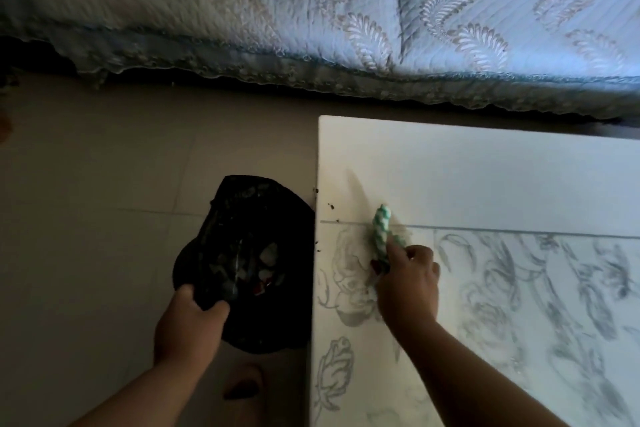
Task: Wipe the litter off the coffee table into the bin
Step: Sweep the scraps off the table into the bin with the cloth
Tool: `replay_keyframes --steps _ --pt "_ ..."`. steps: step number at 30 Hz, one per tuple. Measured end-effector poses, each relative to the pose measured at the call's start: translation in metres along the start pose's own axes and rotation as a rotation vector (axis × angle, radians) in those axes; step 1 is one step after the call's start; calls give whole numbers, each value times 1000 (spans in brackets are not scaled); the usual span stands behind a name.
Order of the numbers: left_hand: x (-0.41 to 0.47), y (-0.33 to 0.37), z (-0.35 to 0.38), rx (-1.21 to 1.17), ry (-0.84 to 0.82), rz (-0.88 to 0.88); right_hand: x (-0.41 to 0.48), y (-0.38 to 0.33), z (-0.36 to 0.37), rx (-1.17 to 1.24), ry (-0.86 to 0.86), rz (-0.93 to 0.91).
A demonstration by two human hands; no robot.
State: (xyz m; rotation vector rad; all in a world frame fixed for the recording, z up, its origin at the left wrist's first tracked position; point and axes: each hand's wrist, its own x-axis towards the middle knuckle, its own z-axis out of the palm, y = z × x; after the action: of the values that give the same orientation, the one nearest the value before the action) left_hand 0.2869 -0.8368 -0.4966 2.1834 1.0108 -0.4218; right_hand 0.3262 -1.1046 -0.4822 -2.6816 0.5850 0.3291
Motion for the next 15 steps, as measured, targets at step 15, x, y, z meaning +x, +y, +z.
replay_keyframes --steps 15 --pt "6 -16 -16 -95 -102 58 -56 -116 48 140 -106 -213"
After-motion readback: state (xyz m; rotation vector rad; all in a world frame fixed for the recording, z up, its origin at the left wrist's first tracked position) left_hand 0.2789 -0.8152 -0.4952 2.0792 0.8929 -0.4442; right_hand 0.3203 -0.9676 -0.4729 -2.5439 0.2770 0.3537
